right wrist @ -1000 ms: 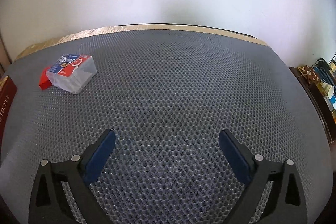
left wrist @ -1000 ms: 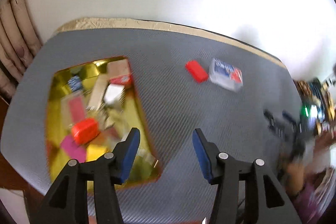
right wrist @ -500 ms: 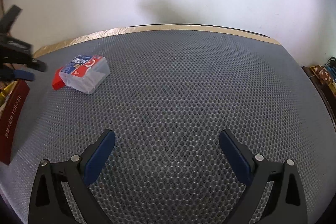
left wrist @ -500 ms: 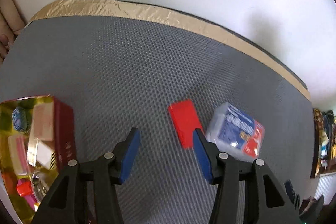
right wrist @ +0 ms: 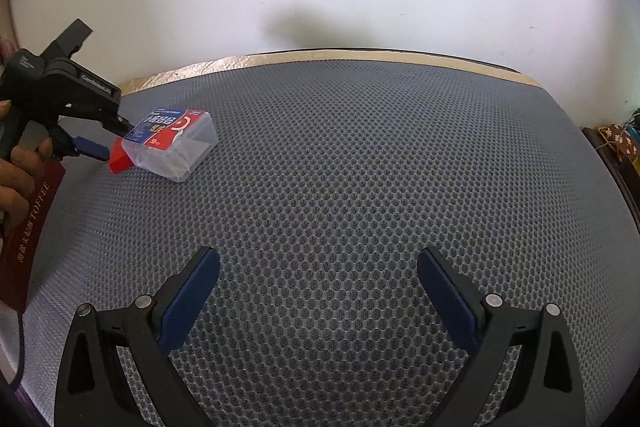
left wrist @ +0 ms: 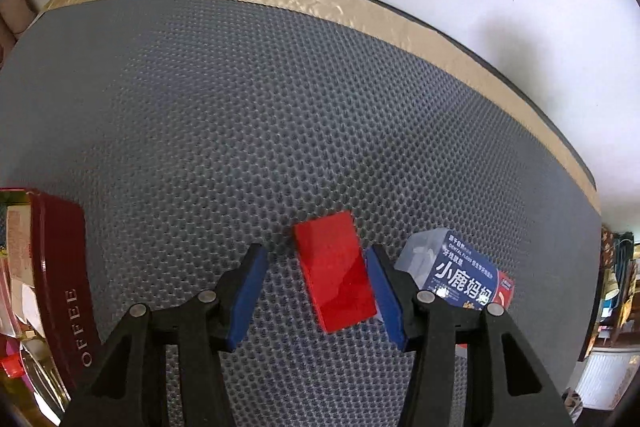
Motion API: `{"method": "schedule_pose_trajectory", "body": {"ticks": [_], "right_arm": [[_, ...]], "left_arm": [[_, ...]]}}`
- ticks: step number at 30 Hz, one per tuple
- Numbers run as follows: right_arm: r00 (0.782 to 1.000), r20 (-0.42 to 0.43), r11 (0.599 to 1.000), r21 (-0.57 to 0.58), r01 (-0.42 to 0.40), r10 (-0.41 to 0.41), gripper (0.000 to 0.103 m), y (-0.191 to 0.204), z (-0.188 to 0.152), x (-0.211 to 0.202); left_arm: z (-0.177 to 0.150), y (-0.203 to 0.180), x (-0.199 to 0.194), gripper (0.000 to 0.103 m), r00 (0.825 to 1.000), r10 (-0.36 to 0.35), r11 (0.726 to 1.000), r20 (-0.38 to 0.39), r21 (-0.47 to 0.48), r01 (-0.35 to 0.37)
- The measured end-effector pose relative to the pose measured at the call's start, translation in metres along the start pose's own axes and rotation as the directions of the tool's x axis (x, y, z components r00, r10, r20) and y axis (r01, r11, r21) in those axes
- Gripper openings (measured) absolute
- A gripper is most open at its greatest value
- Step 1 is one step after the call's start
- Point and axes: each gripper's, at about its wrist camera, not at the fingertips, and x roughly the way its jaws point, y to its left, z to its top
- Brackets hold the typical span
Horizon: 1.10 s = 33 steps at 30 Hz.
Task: Organize rigid objects
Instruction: 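Move the left gripper to the red block and grasp it, then carry the red block to the tin while the right gripper grasps the floss box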
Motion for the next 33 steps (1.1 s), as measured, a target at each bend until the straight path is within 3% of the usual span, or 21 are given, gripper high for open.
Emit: {"method": "schedule_pose_trajectory", "body": {"ticks": [4,6,7,12,19,26,33], "right_arm": [[1.0,0.0,1.0,0.0,-0.001,0.001,0.098,0.001,0.0,-0.001],[1.0,-0.002,1.0,0.0,-0.001,0.001,0.098,-0.001,0.0,0.0],[1.0,-0.003,1.0,0.001,-0.001,0.001,0.098,-0.001,0.001,0.0],[1.0,-0.007,1.0,0.002,0.0,0.0,0.098,-0.001,0.002,0.002],[1.0,-0.024,1.0,-0.002,-0.001,0.001,0.098,-0.001,0.004,0.008],[0.999,-0.042,1.0,-0.019,-0.015,0.014,0.098,0.001,0.005,0.013],[0.98,-0.085,0.965,-0.177,-0.191,0.178,0.099,0.02,0.016,0.011]], "left_arm": [[-0.003,-0.007,0.002,0.052,0.999,0.044,0.999,0.029,0.008,-0.044],[-0.006,-0.007,0.001,0.031,0.996,0.075,0.997,0.045,-0.005,-0.075],[-0.007,-0.006,0.0,0.03,0.996,0.079,0.997,0.049,-0.008,-0.079],[-0.021,0.005,-0.007,0.03,0.996,0.053,0.999,0.068,0.007,-0.053],[-0.089,0.024,-0.03,0.03,0.997,-0.042,0.999,0.068,0.014,0.041],[-0.16,0.047,-0.068,0.03,0.993,-0.093,0.994,0.069,0.066,0.088],[-0.19,0.089,-0.127,0.03,0.984,-0.138,0.99,0.11,0.056,0.133]]}}
